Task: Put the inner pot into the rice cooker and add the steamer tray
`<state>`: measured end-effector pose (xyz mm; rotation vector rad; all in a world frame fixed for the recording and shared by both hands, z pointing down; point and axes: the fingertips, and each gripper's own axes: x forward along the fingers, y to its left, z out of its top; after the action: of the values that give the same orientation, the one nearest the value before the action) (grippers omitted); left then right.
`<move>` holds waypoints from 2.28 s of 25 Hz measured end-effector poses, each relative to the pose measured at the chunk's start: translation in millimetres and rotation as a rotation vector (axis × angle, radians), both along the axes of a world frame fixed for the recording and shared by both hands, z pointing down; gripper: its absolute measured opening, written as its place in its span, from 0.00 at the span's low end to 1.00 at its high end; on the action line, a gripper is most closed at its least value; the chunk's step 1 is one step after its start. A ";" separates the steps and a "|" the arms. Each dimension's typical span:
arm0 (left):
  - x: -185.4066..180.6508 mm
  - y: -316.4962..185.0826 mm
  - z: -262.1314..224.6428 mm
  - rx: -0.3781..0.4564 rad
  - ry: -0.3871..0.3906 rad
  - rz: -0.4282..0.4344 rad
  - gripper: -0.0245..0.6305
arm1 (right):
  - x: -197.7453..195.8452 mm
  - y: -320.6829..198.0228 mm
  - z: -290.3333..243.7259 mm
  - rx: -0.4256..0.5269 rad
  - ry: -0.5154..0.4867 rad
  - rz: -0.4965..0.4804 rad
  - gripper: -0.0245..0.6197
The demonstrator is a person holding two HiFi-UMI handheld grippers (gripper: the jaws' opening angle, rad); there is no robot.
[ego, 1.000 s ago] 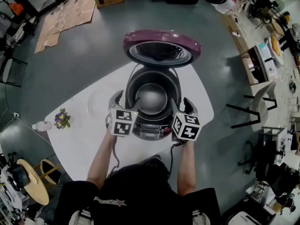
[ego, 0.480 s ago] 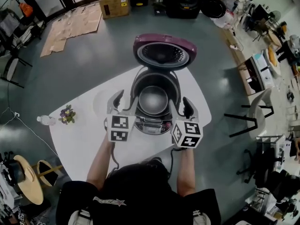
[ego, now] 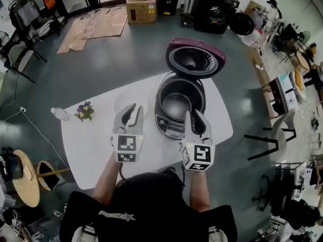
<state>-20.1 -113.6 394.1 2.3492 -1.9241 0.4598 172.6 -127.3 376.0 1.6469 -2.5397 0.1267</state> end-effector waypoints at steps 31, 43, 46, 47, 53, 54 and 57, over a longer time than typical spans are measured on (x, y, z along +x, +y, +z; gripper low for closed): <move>-187.1 70.1 84.3 -0.165 0.078 -0.204 0.05 | -216.6 34.6 116.8 -0.265 0.048 -0.173 0.05; -180.8 29.6 201.9 -0.375 0.233 -0.066 0.44 | -205.9 15.8 235.5 -0.515 -0.030 0.050 0.26; -179.6 27.2 234.6 -0.436 0.244 -0.059 0.44 | -203.9 14.0 262.3 -0.580 -0.066 0.088 0.33; -179.7 25.5 243.4 -0.449 0.237 -0.058 0.44 | -203.5 13.0 271.0 -0.598 -0.076 0.098 0.33; -176.6 11.7 282.5 -0.506 0.204 -0.053 0.44 | -199.4 1.9 311.5 -0.672 -0.116 0.130 0.33; -176.1 9.6 288.9 -0.515 0.205 -0.055 0.44 | -199.3 -0.5 316.7 -0.681 -0.118 0.134 0.33; -176.8 4.2 307.1 -0.542 0.202 -0.067 0.42 | -199.6 -5.8 331.3 -0.702 -0.116 0.148 0.33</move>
<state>-196.8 -109.4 701.3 1.8989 -1.5396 0.6179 -27.0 -133.1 707.3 1.5364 -2.0592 1.0170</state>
